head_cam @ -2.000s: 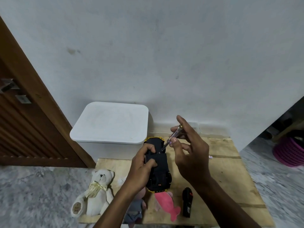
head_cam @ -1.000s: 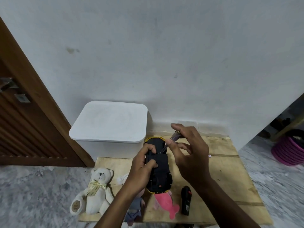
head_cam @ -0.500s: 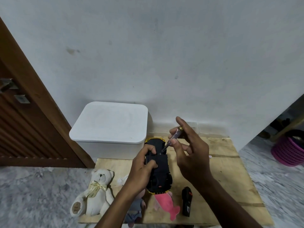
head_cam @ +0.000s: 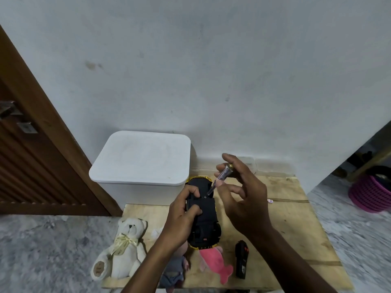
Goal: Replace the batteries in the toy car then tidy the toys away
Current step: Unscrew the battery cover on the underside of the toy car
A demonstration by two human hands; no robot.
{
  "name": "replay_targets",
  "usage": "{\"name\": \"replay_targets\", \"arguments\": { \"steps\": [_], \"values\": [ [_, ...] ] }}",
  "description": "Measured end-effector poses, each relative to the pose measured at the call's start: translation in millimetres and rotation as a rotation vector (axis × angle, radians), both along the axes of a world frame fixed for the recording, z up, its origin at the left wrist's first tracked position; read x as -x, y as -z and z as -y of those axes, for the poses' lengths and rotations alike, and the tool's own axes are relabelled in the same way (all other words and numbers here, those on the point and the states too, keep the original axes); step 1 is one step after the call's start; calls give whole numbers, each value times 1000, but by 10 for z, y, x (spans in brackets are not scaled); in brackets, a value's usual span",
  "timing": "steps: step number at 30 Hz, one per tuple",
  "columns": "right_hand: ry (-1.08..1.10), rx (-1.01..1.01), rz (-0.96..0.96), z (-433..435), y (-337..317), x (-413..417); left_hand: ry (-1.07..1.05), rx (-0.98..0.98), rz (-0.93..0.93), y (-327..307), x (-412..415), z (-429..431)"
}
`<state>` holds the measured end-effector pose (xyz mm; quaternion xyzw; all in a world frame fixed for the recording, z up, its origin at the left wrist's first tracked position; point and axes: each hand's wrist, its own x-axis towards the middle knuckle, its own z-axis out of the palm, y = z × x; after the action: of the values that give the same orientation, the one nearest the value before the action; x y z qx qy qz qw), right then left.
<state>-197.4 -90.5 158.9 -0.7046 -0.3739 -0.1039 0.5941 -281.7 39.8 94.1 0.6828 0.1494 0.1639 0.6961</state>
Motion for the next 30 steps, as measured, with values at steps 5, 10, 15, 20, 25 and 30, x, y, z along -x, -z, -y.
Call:
{"name": "replay_targets", "arguments": {
  "steps": [5, 10, 15, 20, 25, 30],
  "values": [
    [41, -6, 51, -47, 36, -21, -2, -4, -7, 8, -24, -28],
    [11, -22, -8, -79, 27, -15, 0, -4, -18, 30, -13, -75],
    [22, 8, 35, -106, 3, -10, 14, -76, -10, 48, -10, -115],
    [11, -3, -21, -96, 4, -10, 21, -91, 5, 43, -4, -89],
    [56, -12, 10, -94, -12, -15, 35, -50, -12, 14, -11, -91],
    [51, -36, 5, -77, 0, -35, 40, -22, -14, -14, 9, -76]
  ]
}}
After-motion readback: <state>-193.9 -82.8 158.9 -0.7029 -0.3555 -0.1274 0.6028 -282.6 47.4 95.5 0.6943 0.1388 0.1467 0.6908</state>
